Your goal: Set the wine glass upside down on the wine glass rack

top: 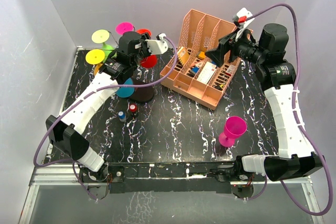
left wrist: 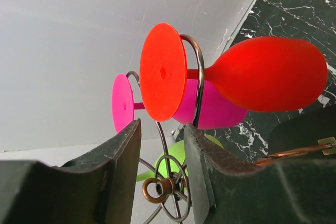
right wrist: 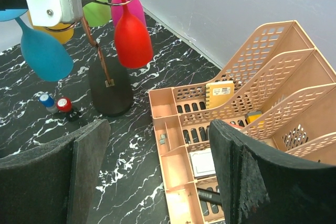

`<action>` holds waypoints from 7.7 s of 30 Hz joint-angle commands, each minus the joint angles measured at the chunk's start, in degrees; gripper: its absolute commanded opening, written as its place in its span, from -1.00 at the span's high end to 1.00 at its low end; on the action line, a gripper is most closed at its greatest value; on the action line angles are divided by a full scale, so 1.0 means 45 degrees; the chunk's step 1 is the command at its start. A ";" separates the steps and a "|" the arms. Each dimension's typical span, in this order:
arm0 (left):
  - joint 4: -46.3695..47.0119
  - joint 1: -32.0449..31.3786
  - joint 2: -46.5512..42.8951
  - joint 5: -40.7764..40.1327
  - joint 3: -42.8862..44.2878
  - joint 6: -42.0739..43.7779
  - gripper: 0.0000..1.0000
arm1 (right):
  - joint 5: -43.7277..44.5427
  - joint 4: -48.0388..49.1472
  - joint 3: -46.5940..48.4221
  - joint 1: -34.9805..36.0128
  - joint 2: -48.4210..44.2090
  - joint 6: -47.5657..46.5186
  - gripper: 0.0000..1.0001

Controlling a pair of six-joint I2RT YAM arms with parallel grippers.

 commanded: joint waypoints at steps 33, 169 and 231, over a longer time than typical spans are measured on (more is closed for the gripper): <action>-0.4925 0.0791 -0.2792 0.4103 0.3004 -0.4360 -0.21 | 0.3286 -0.2203 0.0101 -0.0320 -0.1285 -0.3378 -0.73; -0.3328 0.1244 0.0522 0.9787 0.5006 -1.6924 -0.52 | -0.2101 1.3342 -0.6553 -0.2241 0.0084 1.2230 0.85; -0.3674 -0.0771 0.1978 0.6173 0.5684 -1.5760 0.39 | -0.2158 1.2919 -0.6857 -0.2011 0.0137 1.1019 0.85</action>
